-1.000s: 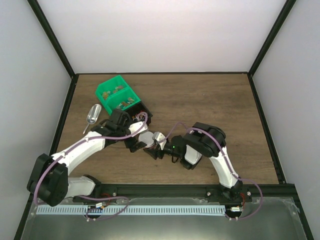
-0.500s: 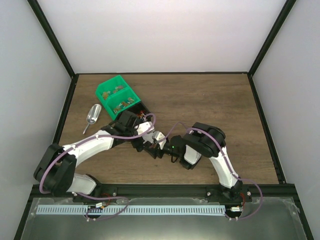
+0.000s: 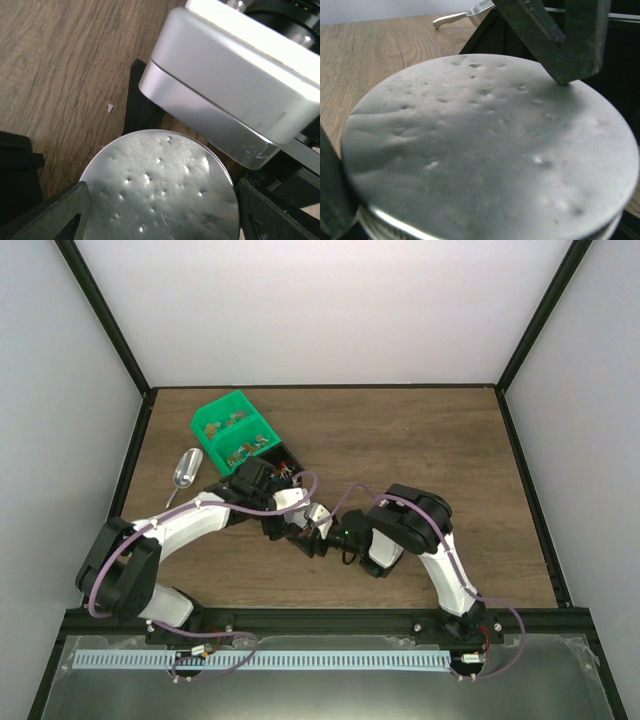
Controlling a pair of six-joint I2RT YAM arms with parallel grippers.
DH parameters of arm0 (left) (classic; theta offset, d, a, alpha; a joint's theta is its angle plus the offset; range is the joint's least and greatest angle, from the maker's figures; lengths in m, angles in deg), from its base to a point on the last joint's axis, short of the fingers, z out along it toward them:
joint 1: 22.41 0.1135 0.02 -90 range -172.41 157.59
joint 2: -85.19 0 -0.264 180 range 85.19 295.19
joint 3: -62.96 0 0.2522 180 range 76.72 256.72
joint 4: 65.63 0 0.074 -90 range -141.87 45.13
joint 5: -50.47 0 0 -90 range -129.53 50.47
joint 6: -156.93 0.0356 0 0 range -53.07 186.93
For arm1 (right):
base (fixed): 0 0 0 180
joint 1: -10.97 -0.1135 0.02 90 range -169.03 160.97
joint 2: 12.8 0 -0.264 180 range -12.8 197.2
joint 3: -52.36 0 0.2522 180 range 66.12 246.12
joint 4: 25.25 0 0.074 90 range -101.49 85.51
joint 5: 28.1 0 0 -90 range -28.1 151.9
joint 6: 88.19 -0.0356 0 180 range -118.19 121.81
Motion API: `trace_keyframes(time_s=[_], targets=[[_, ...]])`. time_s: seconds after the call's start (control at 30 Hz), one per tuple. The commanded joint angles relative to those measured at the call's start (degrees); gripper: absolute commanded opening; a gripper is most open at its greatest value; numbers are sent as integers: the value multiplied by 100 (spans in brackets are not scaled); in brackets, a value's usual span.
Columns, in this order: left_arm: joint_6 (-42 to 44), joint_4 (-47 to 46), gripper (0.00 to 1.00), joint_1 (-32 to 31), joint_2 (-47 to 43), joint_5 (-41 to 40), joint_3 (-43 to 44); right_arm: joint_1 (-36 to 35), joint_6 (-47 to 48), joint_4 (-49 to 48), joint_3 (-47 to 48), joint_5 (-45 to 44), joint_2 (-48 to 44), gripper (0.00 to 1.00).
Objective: Pack the candies
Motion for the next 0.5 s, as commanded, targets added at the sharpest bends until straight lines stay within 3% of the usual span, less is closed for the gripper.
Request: trace_keyframes(time_s=[0.0,0.13,0.23,0.37,0.47], targets=[[1314,1285,82,290,395,421,285,-43,-238,750,-291,616,176,74],[2382,1732,82,349,450,474,469,-43,-231,770,-322,682,134,74],[2672,1803,85,360,441,375,617,-43,-249,766,-308,656,170,74],[1952,1434,99,459,64,554,666,-43,-303,780,-286,496,164,74],[1015,835,100,456,-489,416,331,-43,-380,823,-243,311,183,74]])
